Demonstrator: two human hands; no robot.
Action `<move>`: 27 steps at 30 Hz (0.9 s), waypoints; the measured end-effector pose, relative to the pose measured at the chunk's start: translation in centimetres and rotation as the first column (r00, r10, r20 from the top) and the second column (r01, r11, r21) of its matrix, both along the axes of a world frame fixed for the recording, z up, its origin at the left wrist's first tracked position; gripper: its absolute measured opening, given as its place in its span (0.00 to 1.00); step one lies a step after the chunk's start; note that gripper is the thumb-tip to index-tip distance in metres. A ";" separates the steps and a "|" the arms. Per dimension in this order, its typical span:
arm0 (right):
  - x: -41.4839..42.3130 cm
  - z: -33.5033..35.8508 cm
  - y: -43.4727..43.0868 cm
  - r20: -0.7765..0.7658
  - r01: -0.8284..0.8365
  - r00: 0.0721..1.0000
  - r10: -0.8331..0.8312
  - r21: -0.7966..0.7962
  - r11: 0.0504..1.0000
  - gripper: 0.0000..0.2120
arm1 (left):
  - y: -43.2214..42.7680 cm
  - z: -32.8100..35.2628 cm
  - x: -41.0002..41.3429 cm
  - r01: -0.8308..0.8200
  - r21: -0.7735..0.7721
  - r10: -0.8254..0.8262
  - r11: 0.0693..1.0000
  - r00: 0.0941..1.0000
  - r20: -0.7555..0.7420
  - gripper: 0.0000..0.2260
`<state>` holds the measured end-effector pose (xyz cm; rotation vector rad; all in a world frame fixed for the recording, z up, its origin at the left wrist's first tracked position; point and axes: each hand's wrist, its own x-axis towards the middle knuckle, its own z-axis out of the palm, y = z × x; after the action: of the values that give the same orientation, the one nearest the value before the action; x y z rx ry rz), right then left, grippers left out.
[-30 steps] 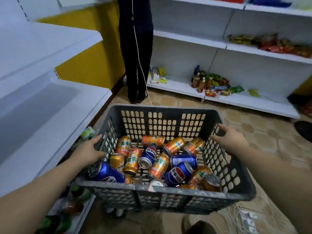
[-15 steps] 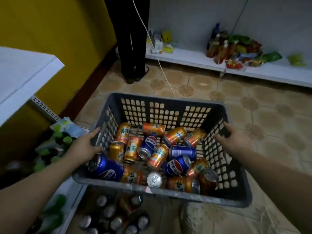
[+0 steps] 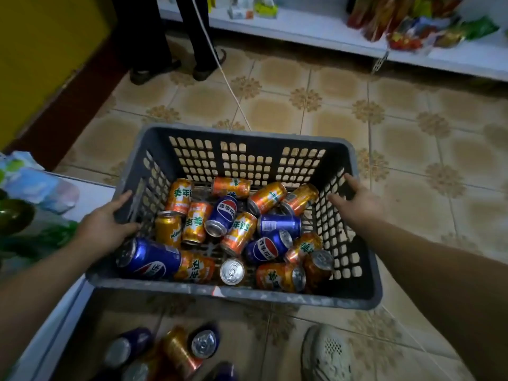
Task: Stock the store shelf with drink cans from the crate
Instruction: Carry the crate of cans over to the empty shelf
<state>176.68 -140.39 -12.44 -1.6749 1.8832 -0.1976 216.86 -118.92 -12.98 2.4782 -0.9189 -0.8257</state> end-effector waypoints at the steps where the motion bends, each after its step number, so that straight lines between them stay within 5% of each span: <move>1: 0.0 -0.9 0.2 -0.011 -0.005 1.000 0.005 0.003 1.000 0.32 | 0.1 -0.9 0.1 0.003 0.010 -0.002 1.000 1.000 -0.010 0.35; 10: -0.1 -5.3 2.5 -0.027 0.012 1.000 -0.011 0.044 0.999 0.31 | 2.3 -6.9 0.5 0.054 0.007 -0.055 0.999 0.997 0.063 0.35; 27: 1.0 -5.3 9.8 -0.010 0.033 0.999 -0.032 0.079 0.996 0.31 | 8.0 -6.0 1.7 0.063 0.049 -0.065 0.997 0.997 0.034 0.35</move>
<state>177.69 -130.57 -17.69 -1.5957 1.9008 -0.1279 218.56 -110.96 -18.94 2.5241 -1.0071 -0.8360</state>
